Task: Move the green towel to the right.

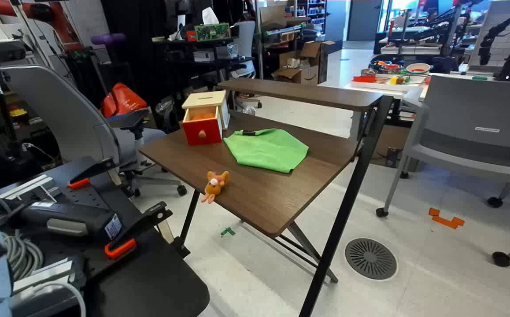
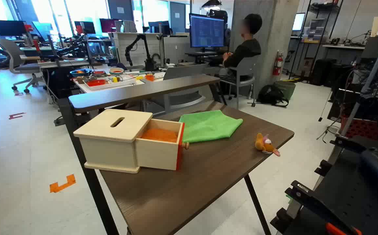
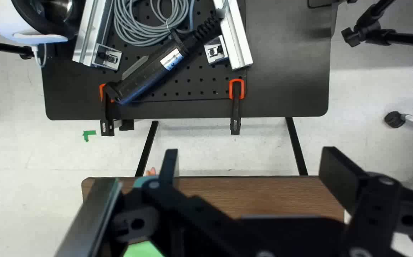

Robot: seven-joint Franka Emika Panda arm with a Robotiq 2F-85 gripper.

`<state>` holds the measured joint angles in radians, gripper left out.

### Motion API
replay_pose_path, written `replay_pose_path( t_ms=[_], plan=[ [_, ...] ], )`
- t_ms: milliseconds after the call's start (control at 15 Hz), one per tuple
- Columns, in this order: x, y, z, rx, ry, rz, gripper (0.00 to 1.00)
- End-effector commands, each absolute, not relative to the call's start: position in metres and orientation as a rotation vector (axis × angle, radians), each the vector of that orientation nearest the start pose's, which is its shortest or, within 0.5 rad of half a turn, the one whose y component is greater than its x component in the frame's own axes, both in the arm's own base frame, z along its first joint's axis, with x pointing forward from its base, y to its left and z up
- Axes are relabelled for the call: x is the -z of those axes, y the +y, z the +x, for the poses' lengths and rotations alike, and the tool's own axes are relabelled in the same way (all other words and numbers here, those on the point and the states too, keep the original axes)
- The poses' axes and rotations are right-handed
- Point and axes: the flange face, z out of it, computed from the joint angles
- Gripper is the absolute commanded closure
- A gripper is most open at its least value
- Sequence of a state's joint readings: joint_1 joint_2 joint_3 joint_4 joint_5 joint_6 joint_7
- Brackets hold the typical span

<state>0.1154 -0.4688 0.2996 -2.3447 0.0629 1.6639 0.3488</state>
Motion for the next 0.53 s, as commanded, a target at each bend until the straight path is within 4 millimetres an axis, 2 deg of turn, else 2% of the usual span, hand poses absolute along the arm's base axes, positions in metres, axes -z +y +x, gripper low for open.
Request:
replay_pose_path(
  t_ms=[0,267,467],
  plan=[
    [-0.484,0.17,0.35,-0.309,-0.012,-3.276,0.0],
    [-0.47,0.159,0.382,-0.214,0.077,-3.25,0.0],
    [-0.449,0.145,0.422,-0.108,0.197,-3.209,0.0]
  ],
)
